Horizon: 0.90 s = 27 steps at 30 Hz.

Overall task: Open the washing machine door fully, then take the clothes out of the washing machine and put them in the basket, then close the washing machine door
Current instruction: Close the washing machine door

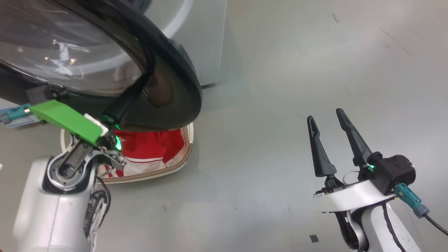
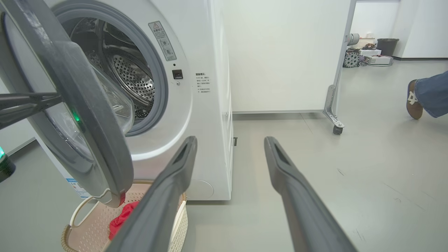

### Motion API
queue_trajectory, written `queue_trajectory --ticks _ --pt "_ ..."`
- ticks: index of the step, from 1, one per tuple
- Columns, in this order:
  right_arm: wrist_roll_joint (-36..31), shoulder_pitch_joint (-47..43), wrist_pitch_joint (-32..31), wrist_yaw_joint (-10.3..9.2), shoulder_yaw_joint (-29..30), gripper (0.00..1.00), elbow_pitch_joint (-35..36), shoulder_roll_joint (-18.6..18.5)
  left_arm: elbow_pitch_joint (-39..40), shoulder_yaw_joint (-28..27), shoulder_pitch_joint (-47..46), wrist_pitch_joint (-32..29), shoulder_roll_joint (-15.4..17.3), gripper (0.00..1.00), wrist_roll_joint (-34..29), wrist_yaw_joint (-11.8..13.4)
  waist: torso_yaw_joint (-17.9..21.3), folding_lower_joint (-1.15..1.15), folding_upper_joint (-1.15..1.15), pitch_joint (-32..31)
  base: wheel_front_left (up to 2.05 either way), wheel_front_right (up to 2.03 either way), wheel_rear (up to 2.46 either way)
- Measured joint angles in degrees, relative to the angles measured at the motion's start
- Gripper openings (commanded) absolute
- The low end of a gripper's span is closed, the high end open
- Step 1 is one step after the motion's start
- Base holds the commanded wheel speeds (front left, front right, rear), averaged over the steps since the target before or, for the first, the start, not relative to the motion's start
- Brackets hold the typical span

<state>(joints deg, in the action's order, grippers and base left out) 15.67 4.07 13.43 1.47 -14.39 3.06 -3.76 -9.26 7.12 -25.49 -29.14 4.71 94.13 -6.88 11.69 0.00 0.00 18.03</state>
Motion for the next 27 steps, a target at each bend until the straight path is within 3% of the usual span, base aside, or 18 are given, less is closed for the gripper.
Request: queue_trajectory --ticks 13,27 --pt "1.9 2.2 0.5 0.48 -1.2 1.00 -0.8 0.4 -5.7 -2.7 -10.5 3.0 0.8 0.00 -2.2 0.0 5.3 0.00 0.00 4.0 0.00 0.00 0.00" --pt "3.0 4.7 0.7 0.34 -0.8 1.00 -1.7 1.0 -12.5 -3.6 -21.4 4.1 4.0 0.00 -5.0 1.0 10.8 0.00 0.00 9.7 0.00 0.00 0.00"
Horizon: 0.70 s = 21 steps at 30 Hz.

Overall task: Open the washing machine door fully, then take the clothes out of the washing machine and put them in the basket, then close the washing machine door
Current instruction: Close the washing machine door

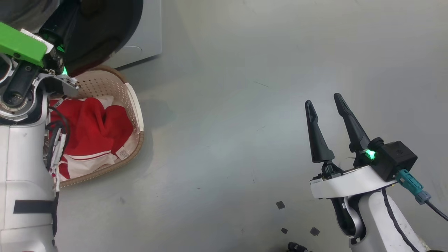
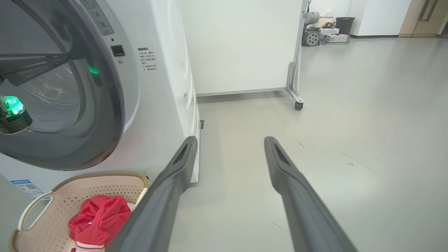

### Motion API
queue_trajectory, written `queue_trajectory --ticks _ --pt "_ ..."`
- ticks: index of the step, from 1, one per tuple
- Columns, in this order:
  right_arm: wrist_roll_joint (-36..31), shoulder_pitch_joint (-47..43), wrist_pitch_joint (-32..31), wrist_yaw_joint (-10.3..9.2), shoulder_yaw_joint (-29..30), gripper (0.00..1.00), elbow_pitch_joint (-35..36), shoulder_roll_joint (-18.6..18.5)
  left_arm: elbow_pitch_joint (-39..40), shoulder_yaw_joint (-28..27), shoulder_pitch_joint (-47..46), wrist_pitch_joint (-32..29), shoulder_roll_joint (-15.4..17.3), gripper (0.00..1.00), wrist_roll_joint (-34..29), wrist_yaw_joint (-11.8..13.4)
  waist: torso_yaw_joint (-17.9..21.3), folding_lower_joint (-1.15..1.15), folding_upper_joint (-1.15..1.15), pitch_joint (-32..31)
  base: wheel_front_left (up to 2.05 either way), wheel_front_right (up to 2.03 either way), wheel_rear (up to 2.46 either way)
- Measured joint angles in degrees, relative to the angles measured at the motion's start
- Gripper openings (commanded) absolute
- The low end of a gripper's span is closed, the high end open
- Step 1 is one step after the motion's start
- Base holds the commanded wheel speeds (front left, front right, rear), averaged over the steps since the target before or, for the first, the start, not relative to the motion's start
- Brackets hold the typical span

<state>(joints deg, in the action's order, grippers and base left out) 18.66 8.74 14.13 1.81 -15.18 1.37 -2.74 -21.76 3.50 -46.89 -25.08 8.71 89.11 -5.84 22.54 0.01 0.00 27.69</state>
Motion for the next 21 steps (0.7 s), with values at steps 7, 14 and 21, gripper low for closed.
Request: queue_trajectory --ticks 7,14,21 --pt "0.1 0.3 0.1 -0.49 0.6 1.00 -0.5 0.1 -2.5 0.4 -1.0 -0.1 -0.3 0.00 -0.5 -0.1 0.5 0.00 0.00 0.9 0.00 0.00 0.00" --pt "0.1 0.6 0.1 -0.97 2.5 1.00 -0.2 0.1 -3.7 0.6 -1.2 -0.6 -1.1 0.00 0.1 -0.7 -1.3 -0.01 0.00 0.9 0.00 0.00 0.00" --pt "-0.2 0.7 0.1 -1.04 4.2 1.00 -0.3 0.0 -3.3 -0.5 1.4 -0.6 -2.8 0.00 2.5 -1.0 -4.2 -0.01 0.00 0.3 0.00 0.00 0.00"
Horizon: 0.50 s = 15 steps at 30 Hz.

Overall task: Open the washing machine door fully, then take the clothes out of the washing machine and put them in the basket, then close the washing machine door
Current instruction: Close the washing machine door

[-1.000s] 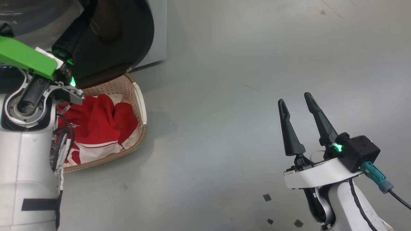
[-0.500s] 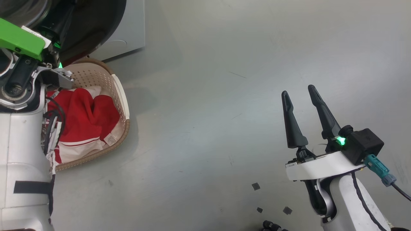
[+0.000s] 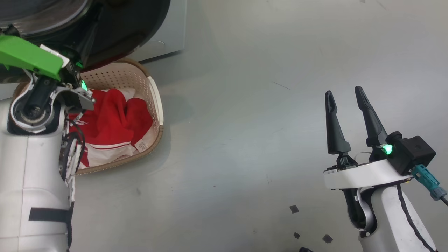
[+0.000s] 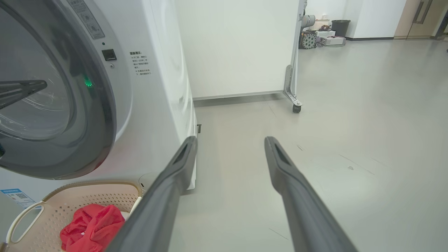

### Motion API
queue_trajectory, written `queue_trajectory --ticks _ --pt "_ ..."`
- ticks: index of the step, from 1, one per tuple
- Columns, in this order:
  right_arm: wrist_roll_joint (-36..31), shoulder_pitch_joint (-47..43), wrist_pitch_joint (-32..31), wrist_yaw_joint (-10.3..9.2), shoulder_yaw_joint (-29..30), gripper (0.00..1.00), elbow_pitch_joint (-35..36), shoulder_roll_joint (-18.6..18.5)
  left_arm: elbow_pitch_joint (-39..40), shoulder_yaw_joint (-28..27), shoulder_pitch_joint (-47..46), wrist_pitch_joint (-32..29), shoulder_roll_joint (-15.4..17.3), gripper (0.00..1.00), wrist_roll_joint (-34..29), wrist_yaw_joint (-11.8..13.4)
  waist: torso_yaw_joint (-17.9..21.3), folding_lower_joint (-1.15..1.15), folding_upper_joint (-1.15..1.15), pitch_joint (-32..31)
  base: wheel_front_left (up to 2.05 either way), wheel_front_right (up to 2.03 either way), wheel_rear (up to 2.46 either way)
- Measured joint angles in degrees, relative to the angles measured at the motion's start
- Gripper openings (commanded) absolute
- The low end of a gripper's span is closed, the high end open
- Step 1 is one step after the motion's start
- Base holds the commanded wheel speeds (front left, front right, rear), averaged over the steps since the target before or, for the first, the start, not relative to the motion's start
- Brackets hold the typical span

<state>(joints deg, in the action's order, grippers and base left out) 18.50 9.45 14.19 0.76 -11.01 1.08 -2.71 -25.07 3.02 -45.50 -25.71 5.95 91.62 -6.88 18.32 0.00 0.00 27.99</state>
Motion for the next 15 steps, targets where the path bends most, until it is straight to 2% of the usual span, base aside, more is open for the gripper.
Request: queue_trajectory --ticks 15 --pt "-1.5 -0.4 0.3 0.00 2.6 1.00 -1.8 -2.2 14.8 -4.7 17.9 1.7 -2.6 0.00 4.7 0.0 -8.1 0.00 0.00 -4.3 0.00 0.00 0.00"
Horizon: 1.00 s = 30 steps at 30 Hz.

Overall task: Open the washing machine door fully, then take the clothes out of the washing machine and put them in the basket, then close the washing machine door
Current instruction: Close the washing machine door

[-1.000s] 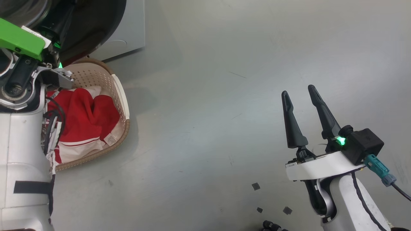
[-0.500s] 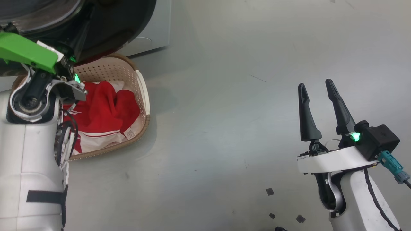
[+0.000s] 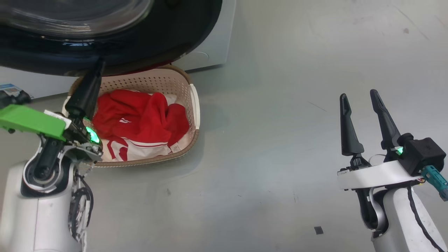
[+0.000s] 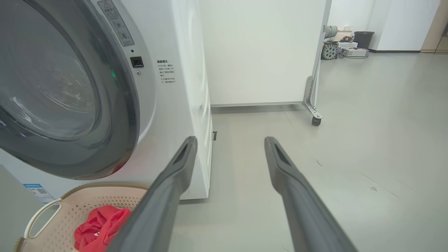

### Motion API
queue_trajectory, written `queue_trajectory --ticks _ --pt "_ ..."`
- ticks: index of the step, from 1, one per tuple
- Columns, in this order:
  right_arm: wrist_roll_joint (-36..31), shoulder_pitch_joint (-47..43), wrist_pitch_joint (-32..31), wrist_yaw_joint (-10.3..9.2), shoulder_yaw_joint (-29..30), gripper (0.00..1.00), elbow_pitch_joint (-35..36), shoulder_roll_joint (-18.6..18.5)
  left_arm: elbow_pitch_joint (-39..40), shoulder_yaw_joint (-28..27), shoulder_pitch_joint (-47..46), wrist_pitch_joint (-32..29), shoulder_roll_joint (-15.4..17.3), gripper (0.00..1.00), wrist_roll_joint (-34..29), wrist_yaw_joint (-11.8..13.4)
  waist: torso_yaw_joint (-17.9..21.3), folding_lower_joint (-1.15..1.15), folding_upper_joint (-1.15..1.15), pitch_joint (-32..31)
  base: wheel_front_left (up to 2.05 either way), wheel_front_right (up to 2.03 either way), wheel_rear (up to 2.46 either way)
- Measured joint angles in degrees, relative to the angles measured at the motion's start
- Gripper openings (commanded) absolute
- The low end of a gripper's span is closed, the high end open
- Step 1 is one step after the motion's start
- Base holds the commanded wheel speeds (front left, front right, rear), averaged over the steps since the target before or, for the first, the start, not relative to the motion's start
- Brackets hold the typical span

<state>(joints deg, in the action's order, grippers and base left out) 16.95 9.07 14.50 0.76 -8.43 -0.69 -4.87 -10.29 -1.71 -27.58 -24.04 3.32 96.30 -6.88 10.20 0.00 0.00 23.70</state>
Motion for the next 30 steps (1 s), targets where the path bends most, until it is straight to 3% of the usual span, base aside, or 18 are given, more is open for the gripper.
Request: queue_trajectory --ticks 2,3,4,5,15,21,30 --pt "-0.3 -0.5 0.0 0.00 0.3 1.00 -0.3 -0.4 1.5 -0.2 2.2 0.5 -0.5 0.03 0.0 0.0 -1.1 0.00 0.00 -0.9 0.00 0.00 0.00" --pt "-0.4 -0.8 0.0 0.00 0.4 1.00 -0.4 -0.5 2.4 -0.6 3.2 0.8 -0.6 0.18 0.2 0.0 -1.7 0.00 0.00 -1.3 0.00 0.00 0.00" --pt "-0.5 -0.9 0.0 0.00 0.4 1.00 -0.6 -0.6 3.3 -0.8 4.1 0.9 -0.7 0.44 0.9 0.0 -2.2 0.00 0.00 -1.8 0.00 0.00 0.00" --pt "-0.5 -1.2 0.0 0.00 0.4 1.00 -0.7 -0.6 4.1 -1.1 5.0 1.1 -0.7 0.99 1.4 0.0 -2.7 0.00 0.00 -2.3 0.00 0.00 0.00" --pt "-0.9 -5.0 0.0 -0.35 0.9 1.00 -2.2 -0.8 9.4 -2.1 16.0 4.2 -0.8 1.00 -2.0 0.0 -6.8 0.00 0.00 -8.2 0.00 0.00 0.00" --pt "-0.9 -7.3 0.0 -0.44 1.4 1.00 -2.9 -1.1 10.7 -0.8 21.2 7.5 0.2 1.00 -11.8 0.0 -8.4 0.00 0.00 -11.3 0.00 0.00 0.00" --pt "-0.9 -10.6 0.0 -0.92 1.4 1.00 -3.6 -1.0 14.7 3.4 26.5 17.3 5.5 1.00 -32.2 0.0 -10.6 0.00 0.00 -16.6 0.00 0.00 0.00"
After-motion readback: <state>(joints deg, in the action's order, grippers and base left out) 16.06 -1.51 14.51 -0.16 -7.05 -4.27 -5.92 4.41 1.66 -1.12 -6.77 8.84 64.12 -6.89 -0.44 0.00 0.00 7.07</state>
